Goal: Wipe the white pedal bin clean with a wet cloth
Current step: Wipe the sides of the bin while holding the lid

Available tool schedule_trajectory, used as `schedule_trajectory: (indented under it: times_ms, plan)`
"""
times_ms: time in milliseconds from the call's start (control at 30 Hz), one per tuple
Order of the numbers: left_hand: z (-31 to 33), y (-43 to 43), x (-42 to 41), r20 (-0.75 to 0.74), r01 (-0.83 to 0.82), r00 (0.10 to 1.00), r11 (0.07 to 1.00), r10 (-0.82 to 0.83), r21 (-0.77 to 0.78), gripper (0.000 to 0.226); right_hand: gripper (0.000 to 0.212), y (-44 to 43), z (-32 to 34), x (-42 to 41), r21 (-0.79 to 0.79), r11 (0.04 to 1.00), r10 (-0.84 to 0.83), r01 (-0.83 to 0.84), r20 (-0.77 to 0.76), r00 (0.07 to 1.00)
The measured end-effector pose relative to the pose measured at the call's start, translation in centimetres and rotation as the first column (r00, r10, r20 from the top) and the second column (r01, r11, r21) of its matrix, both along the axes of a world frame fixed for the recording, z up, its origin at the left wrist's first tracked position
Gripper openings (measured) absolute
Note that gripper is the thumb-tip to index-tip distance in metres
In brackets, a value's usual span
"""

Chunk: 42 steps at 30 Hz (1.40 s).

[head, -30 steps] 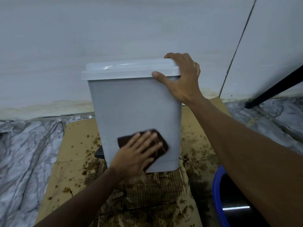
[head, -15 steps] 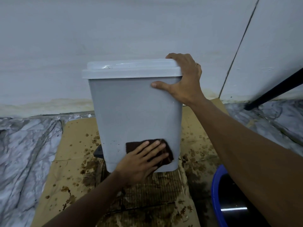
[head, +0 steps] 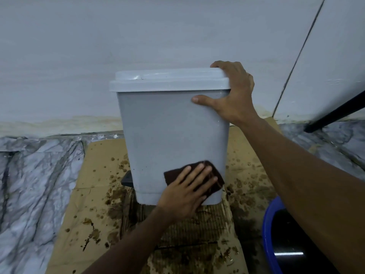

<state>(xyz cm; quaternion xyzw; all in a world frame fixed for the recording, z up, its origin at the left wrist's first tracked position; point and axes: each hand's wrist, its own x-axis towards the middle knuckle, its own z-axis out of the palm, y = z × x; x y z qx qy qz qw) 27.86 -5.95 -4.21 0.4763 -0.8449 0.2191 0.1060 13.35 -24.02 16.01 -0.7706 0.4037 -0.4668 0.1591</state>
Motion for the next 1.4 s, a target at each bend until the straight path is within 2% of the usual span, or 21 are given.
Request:
schedule_trajectory:
  times_ms: [100, 167, 267, 400, 433, 533, 600, 667, 733, 833, 867, 900, 933, 1000, 1033, 1100, 1167, 1233, 1300, 1333, 1400]
  plan:
    - [-1.8, 3.0, 3.7, 0.114, 0.022, 0.993, 0.999, -0.027, 0.049, 0.063, 0.081, 0.1, 0.0, 0.0, -0.005, 1.0, -0.001, 0.001, 0.005, 1.0]
    - [-1.0, 3.3, 6.2, 0.086, -0.016, 0.996, 1.0, 0.014, 0.026, 0.062, 0.082, 0.1, 0.1, 0.1, -0.006, 1.0, 0.0, 0.0, -0.004, 1.0]
    - [2.6, 1.2, 8.8, -0.176, -0.227, 0.961, 0.973, 0.214, -0.052, 0.066, 0.082, 0.2, 0.1, 0.1, -0.014, 1.0, -0.006, 0.006, -0.015, 1.0]
    - [7.4, -3.8, 7.1, -0.507, -0.539, 0.744, 0.84, 0.436, -0.068, 0.068, 0.081, 0.2, 0.2, 0.4, -0.011, 1.0, -0.011, 0.011, -0.017, 1.0]
    - [7.8, -4.6, 5.7, -0.522, -0.537, 0.737, 0.841, 0.43, -0.065, 0.069, 0.08, 0.1, 0.2, 0.3, -0.009, 1.0, -0.01, 0.01, -0.02, 1.0]
    - [6.0, -4.4, 2.2, -0.425, -0.372, 0.853, 0.924, 0.302, -0.09, 0.067, 0.08, 0.0, 0.1, 0.0, -0.009, 1.0, -0.005, 0.005, -0.032, 0.999]
    - [3.6, -2.8, 1.9, -0.435, -0.376, 0.846, 0.923, 0.308, -0.078, 0.067, 0.08, -0.1, 0.0, 0.0, -0.016, 1.0, -0.006, 0.005, -0.037, 0.999]
    - [1.1, -0.4, 1.6, -0.6, -0.543, 0.672, 0.84, 0.434, -0.002, 0.067, 0.08, -0.1, -0.1, 0.3, -0.017, 1.0, -0.016, 0.016, -0.024, 1.0]
    - [-1.0, 1.9, 0.3, -0.751, -0.673, 0.399, 0.724, 0.527, 0.151, 0.068, 0.081, -0.2, -0.1, 0.5, -0.011, 0.999, -0.033, 0.033, -0.004, 0.999]
    - [-1.7, 2.6, -2.8, -0.842, -0.689, 0.082, 0.64, 0.534, 0.339, 0.07, 0.081, -0.2, -0.2, 0.5, -0.011, 0.999, -0.033, 0.032, -0.005, 0.999]
    - [-1.3, 2.1, -3.6, -0.852, -0.689, 0.03, 0.628, 0.523, 0.362, 0.071, 0.081, -0.2, -0.3, 0.4, -0.02, 0.999, -0.029, 0.029, -0.012, 1.0]
    - [-0.7, 1.4, -4.1, -0.854, -0.689, 0.044, 0.634, 0.518, 0.35, 0.071, 0.081, -0.2, -0.3, 0.2, -0.03, 0.999, -0.024, 0.023, -0.019, 1.0]
    - [0.1, 0.6, -4.4, -0.845, -0.681, 0.136, 0.668, 0.518, 0.299, 0.071, 0.08, -0.1, -0.3, 0.1, -0.036, 0.999, -0.02, 0.019, -0.024, 1.0]
    - [1.9, -1.4, -3.4, -0.77, -0.613, 0.427, 0.778, 0.474, 0.139, 0.068, 0.08, -0.1, -0.2, 0.1, -0.034, 0.999, -0.016, 0.014, -0.035, 0.999]
    - [2.9, -2.4, -2.4, -0.733, -0.576, 0.524, 0.815, 0.434, 0.072, 0.067, 0.081, -0.1, -0.1, 0.1, -0.029, 0.999, -0.015, 0.013, -0.044, 0.999]
    - [4.3, -3.5, 0.0, -0.726, -0.578, 0.558, 0.816, 0.402, 0.007, 0.066, 0.081, -0.1, 0.0, 0.2, -0.03, 1.0, -0.011, 0.009, -0.061, 0.998]
    - [4.5, -3.4, 1.5, -0.817, -0.676, 0.389, 0.734, 0.426, 0.061, 0.067, 0.081, -0.1, 0.0, 0.2, -0.034, 0.999, -0.016, 0.014, -0.063, 0.998]
    - [3.5, -2.5, 1.6, -0.909, -0.758, 0.057, 0.611, 0.412, 0.229, 0.069, 0.081, -0.1, -0.2, 0.2, -0.043, 0.999, -0.021, 0.019, -0.055, 0.998]
    - [2.4, -1.5, 0.2, -0.901, -0.736, -0.258, 0.532, 0.35, 0.418, 0.07, 0.082, 0.0, -0.3, 0.2, -0.045, 0.999, -0.022, 0.02, -0.048, 0.999]
    - [1.8, -1.0, -0.9, -0.878, -0.713, -0.351, 0.514, 0.327, 0.477, 0.071, 0.082, 0.0, -0.3, 0.2, -0.045, 0.999, -0.022, 0.02, -0.047, 0.999]
    - [0.9, -0.2, -3.7, -0.854, -0.683, -0.394, 0.513, 0.34, 0.519, 0.073, 0.083, 0.0, -0.3, 0.1, -0.044, 0.999, -0.023, 0.021, -0.046, 0.999]
